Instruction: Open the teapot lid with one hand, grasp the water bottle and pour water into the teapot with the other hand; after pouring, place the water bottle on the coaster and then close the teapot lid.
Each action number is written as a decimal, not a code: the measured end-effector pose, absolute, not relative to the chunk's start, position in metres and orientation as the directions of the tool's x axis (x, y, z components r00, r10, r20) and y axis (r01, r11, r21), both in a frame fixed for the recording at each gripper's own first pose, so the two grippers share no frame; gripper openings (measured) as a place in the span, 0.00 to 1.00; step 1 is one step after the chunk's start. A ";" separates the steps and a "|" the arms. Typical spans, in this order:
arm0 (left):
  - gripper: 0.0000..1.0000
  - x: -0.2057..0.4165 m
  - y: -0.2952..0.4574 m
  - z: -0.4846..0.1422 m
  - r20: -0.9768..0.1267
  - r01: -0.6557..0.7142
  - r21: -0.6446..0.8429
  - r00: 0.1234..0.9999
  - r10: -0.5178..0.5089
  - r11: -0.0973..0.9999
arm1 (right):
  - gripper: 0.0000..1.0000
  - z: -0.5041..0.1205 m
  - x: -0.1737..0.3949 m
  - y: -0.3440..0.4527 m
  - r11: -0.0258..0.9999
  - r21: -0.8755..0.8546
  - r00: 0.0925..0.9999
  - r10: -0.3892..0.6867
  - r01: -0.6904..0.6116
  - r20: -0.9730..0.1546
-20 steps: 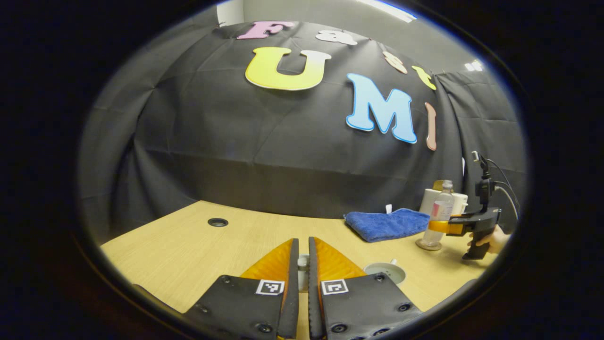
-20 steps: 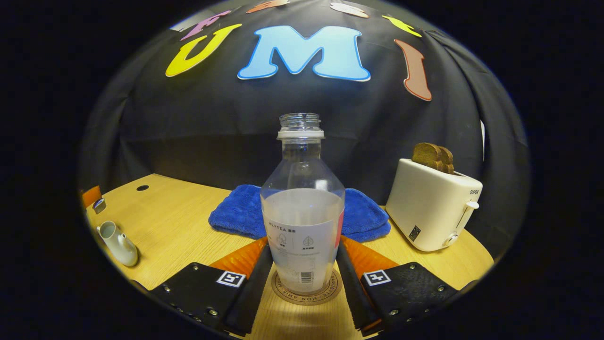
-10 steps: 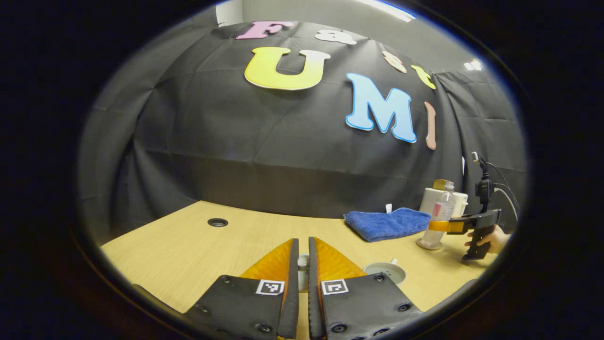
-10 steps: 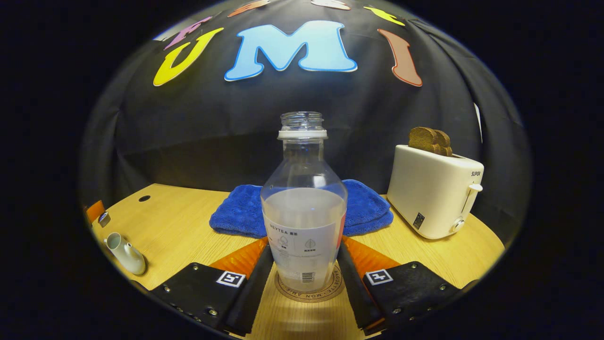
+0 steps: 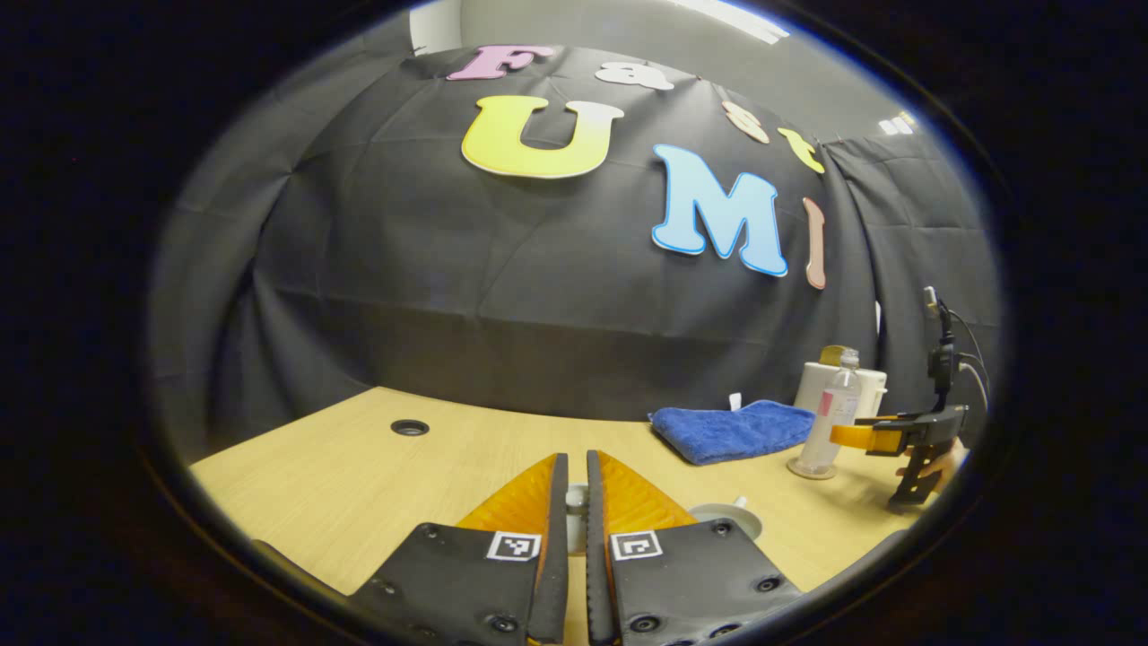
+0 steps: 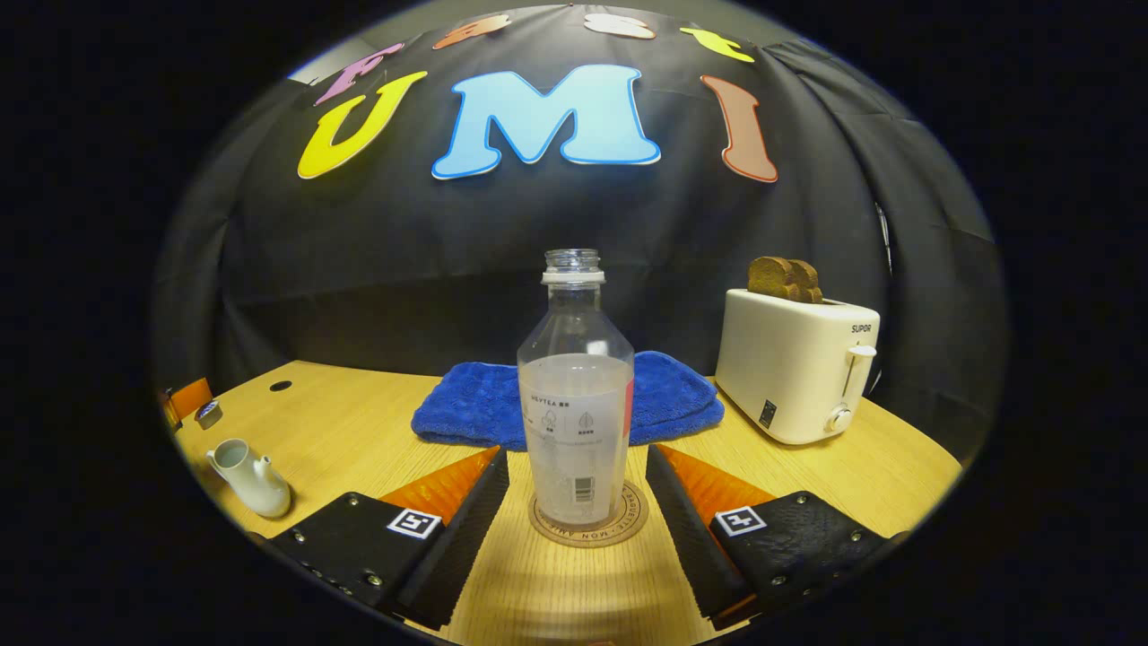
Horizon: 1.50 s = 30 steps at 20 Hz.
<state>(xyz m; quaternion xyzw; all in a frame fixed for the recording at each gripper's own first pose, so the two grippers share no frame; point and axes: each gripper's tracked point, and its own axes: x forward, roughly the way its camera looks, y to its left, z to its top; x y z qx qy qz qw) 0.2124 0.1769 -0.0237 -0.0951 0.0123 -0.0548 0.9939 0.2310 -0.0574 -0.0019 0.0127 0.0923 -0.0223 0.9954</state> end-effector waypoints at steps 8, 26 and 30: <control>0.14 0.199 0.139 -0.002 0.031 0.176 -0.185 0.984 -0.174 0.967 | 0.95 0.009 0.150 -0.026 1.000 -0.026 0.995 -0.018 0.016 -0.100; 0.15 0.208 0.073 -0.023 -0.047 0.224 -0.001 0.974 -0.223 0.975 | 0.95 0.010 0.102 0.012 0.998 0.006 0.997 0.061 -0.061 -0.051; 0.15 0.209 0.073 -0.024 -0.043 0.214 0.001 0.976 -0.213 0.977 | 0.95 0.005 0.104 0.013 0.997 -0.011 0.995 0.076 -0.077 -0.066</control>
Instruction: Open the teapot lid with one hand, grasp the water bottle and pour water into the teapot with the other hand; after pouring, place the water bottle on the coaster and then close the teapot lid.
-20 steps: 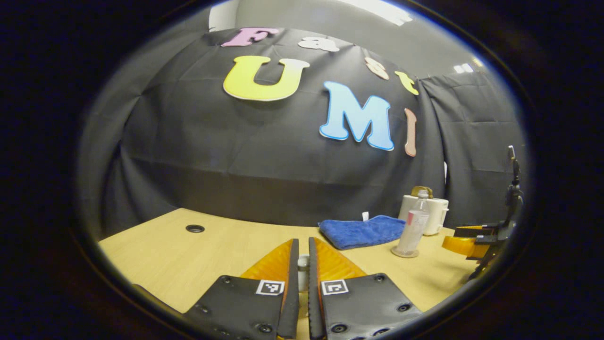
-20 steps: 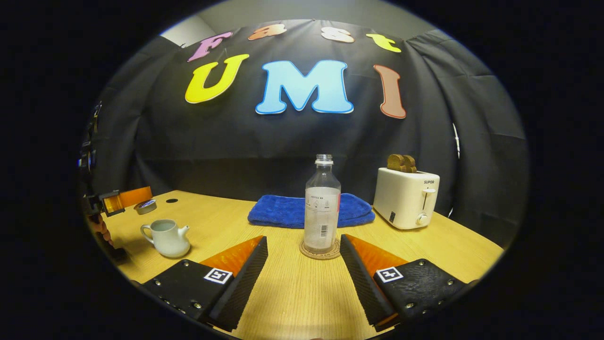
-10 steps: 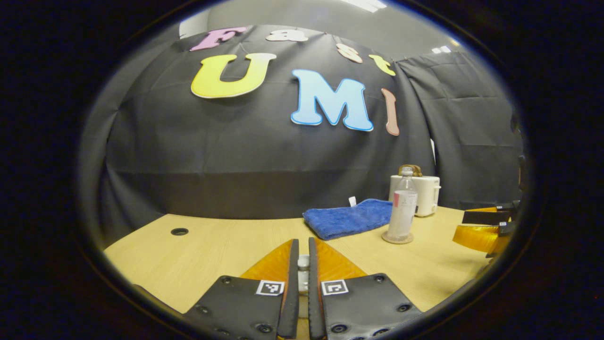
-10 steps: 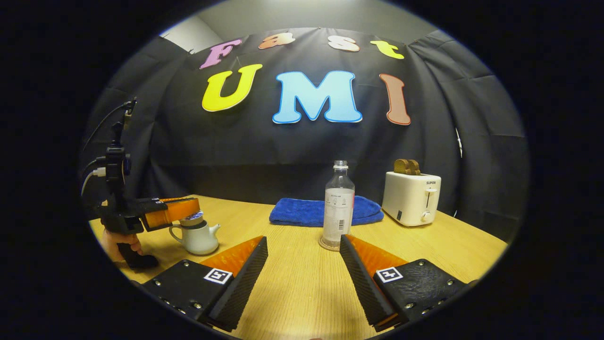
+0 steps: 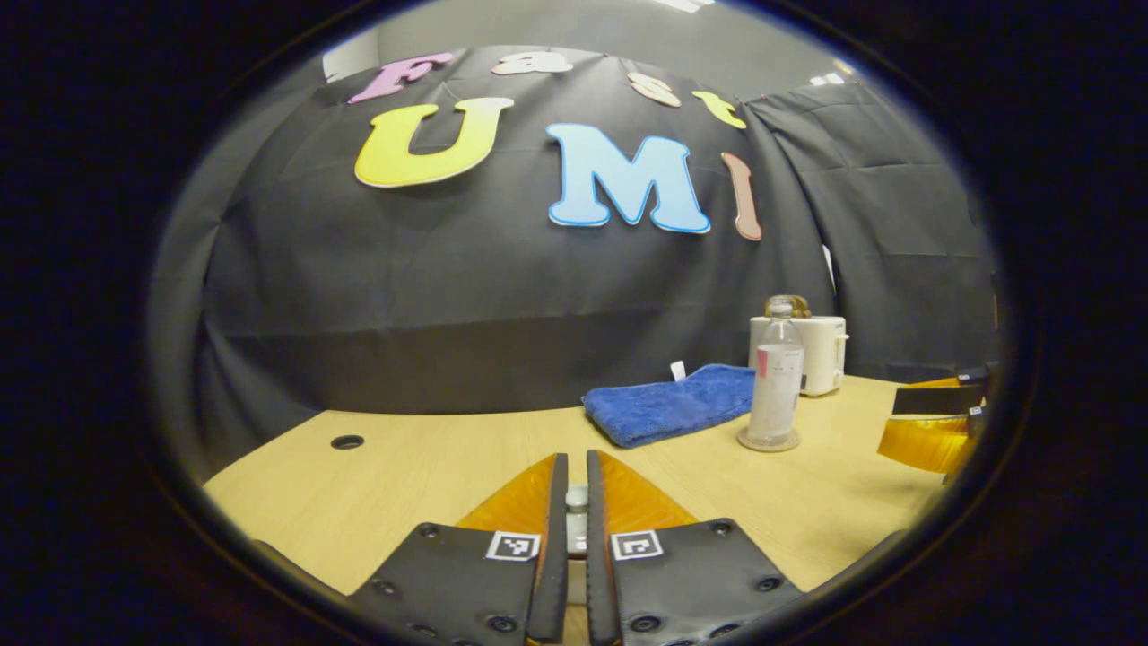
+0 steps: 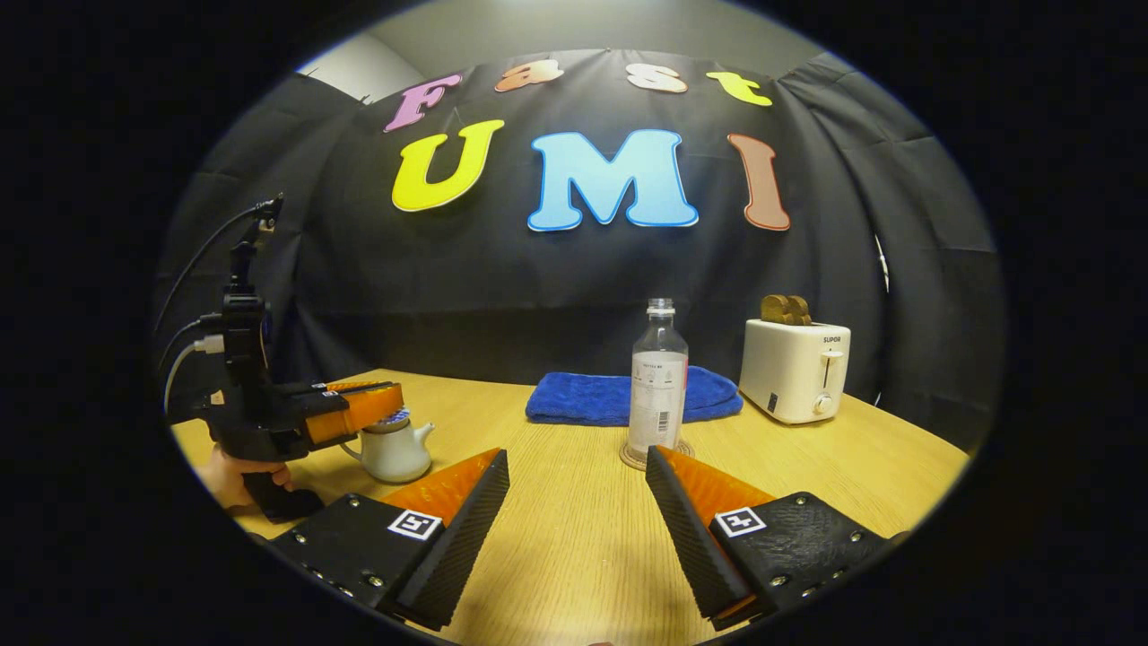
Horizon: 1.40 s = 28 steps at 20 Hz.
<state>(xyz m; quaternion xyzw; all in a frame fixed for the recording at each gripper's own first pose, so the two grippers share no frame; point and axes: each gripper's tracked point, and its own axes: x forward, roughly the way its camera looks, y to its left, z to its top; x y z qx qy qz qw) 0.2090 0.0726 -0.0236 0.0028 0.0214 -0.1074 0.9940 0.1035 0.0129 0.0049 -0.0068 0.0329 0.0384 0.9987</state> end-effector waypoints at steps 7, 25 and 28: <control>0.23 0.202 0.075 -0.021 -0.033 0.186 -0.003 0.982 -0.186 0.983 | 0.95 -0.004 0.103 0.015 0.997 -0.037 0.994 0.068 -0.071 -0.080; 0.24 0.105 0.033 -0.008 0.011 0.081 -0.006 0.997 -0.081 0.997 | 0.95 0.001 0.044 0.000 0.999 0.002 0.999 0.034 -0.034 0.006; 0.21 0.087 0.024 -0.007 0.011 0.069 -0.006 0.998 -0.069 0.998 | 0.95 0.000 0.034 0.001 0.999 0.001 0.999 0.038 -0.038 0.007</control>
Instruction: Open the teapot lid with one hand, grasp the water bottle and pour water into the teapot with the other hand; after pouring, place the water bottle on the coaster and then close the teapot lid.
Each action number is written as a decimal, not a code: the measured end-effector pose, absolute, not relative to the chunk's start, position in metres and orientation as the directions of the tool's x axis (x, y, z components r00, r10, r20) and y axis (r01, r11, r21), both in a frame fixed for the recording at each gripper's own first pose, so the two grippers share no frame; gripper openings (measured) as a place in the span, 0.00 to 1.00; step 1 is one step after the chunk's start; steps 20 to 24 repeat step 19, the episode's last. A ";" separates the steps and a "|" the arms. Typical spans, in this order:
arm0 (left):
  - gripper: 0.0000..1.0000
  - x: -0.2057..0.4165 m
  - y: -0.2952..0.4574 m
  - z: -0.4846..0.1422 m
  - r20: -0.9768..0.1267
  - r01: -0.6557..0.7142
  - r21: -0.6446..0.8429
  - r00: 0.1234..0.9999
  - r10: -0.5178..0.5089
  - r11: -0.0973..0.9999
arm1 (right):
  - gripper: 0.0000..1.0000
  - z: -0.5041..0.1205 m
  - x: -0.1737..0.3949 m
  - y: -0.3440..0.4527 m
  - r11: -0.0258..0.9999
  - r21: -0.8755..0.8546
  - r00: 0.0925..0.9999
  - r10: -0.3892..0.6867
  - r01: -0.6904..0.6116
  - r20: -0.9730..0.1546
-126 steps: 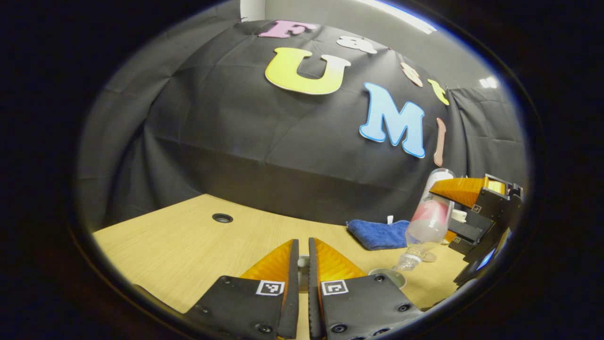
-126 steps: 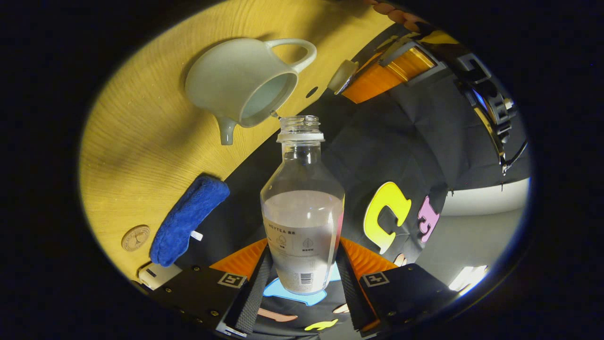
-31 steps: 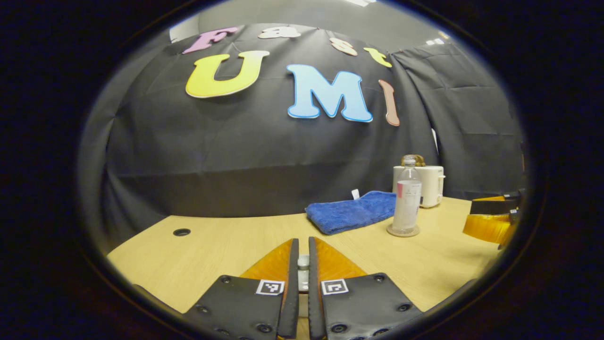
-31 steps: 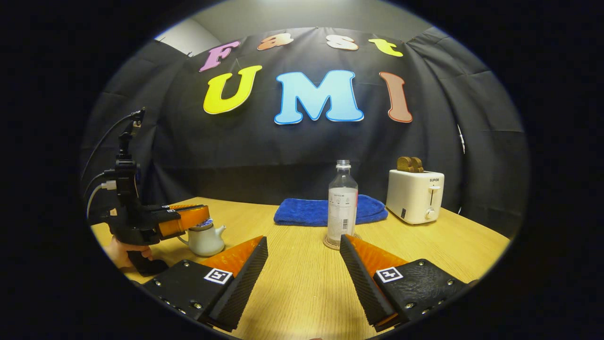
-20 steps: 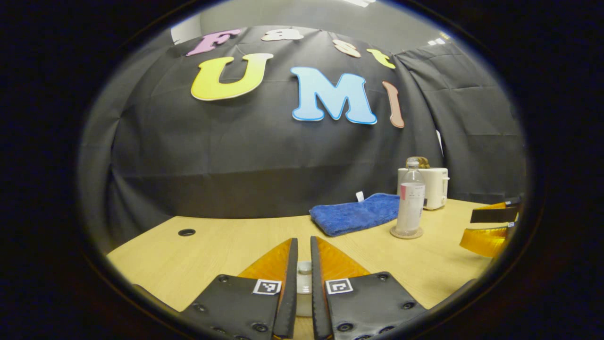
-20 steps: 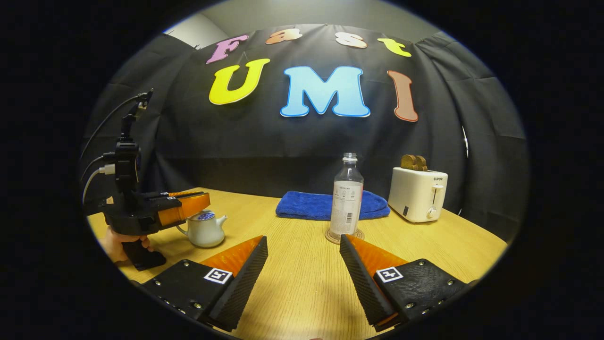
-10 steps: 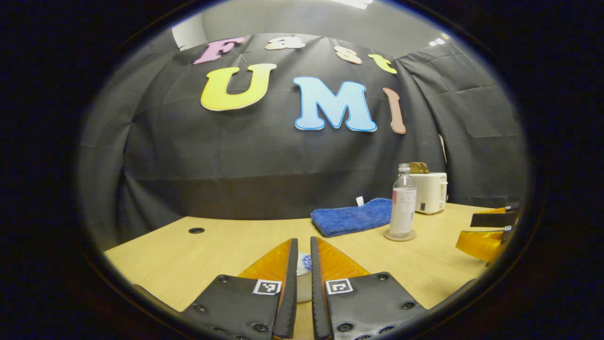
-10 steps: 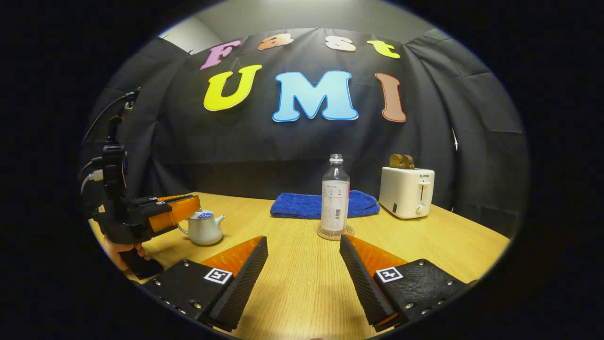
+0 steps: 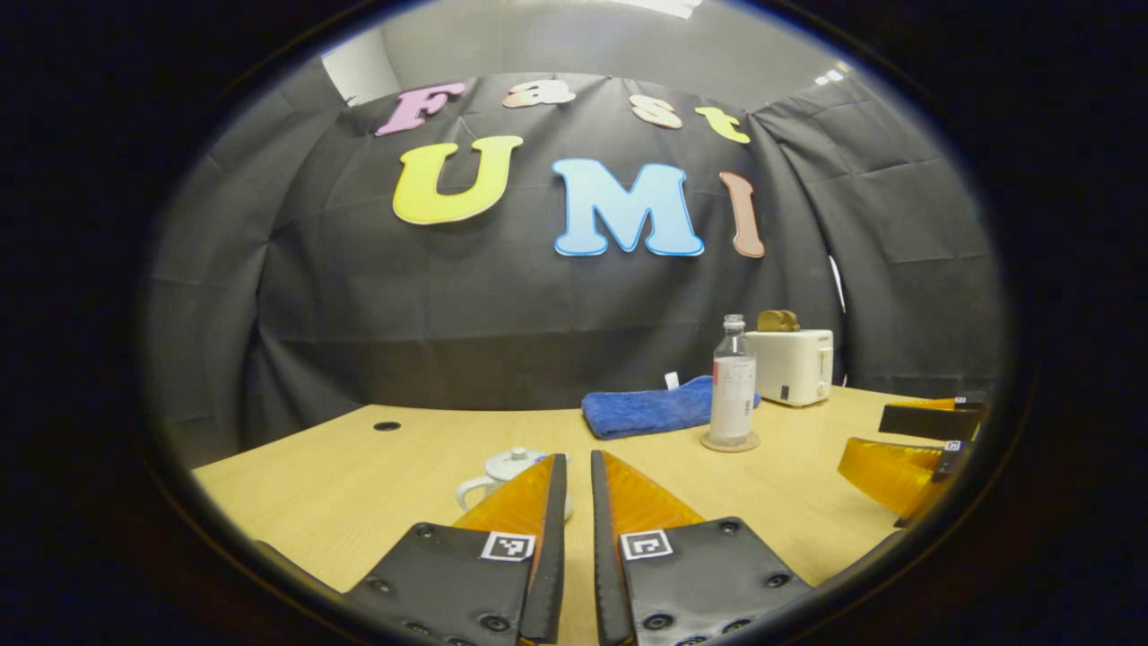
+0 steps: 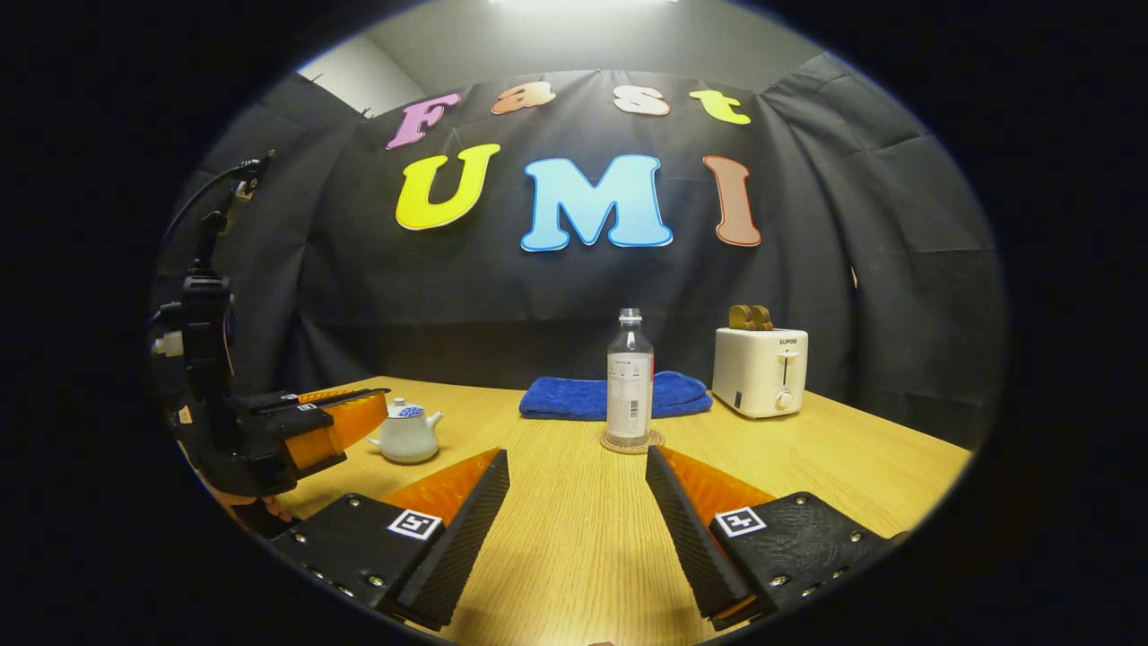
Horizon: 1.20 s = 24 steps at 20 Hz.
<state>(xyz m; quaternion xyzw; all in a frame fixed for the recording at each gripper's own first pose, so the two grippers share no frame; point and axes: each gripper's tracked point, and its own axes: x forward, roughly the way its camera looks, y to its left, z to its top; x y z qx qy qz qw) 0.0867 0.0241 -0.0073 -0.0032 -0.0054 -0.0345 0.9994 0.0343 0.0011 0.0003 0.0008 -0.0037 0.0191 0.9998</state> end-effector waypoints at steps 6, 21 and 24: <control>0.24 0.057 0.012 -0.007 0.009 0.043 -0.005 0.999 -0.043 0.999 | 0.95 0.000 0.018 0.004 0.999 0.000 0.999 0.049 -0.049 0.009; 0.64 0.010 -0.016 -0.004 0.009 0.081 -0.006 0.997 -0.081 0.997 | 0.95 -0.002 0.010 0.005 0.999 0.002 0.999 0.052 -0.052 0.007; 0.64 0.010 -0.016 -0.004 0.009 0.081 -0.006 0.997 -0.081 0.997 | 0.95 -0.002 0.010 0.005 0.999 0.002 0.999 0.052 -0.052 0.007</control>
